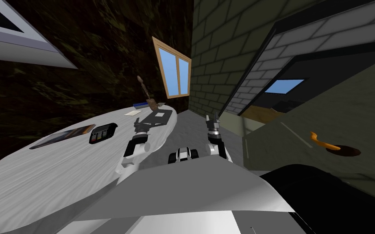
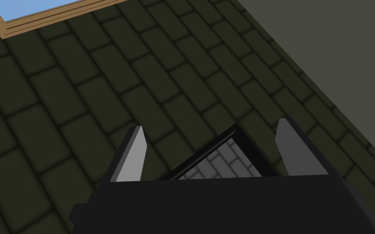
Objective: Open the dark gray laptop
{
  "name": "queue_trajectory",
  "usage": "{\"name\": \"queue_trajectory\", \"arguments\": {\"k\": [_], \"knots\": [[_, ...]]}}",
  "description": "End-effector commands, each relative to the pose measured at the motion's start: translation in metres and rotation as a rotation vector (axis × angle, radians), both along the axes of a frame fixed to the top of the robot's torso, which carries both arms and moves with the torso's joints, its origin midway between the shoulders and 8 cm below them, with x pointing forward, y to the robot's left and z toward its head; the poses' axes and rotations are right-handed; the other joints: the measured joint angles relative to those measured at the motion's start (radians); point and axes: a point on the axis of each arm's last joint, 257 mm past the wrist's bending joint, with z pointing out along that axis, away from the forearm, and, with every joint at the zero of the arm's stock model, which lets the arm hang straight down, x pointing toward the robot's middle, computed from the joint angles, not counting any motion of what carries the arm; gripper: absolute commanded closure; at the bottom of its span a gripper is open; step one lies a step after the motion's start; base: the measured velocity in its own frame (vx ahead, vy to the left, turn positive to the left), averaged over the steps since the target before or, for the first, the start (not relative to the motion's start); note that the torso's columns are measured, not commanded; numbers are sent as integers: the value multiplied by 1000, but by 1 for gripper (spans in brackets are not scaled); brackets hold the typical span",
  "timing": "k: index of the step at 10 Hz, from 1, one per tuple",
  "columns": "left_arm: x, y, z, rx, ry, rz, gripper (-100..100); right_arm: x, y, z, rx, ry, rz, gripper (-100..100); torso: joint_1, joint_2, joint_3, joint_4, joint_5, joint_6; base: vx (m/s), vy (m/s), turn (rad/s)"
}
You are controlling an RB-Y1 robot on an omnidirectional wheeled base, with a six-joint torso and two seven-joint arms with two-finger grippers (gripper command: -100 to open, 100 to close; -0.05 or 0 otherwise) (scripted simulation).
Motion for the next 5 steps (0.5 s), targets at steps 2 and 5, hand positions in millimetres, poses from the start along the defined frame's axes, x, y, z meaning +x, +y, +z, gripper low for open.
{"name": "queue_trajectory", "arguments": {"k": [2,5], "knots": [[0,0,-3,-1,7,1,0,0,0,0,0,0,0,0,0,0,0,1,0,0,0,0,0],[0,1,-8,-3,18,2,0,0,0,0,0,0,0,0,-1,1,0,1,-1,0,0,0,0]]}}
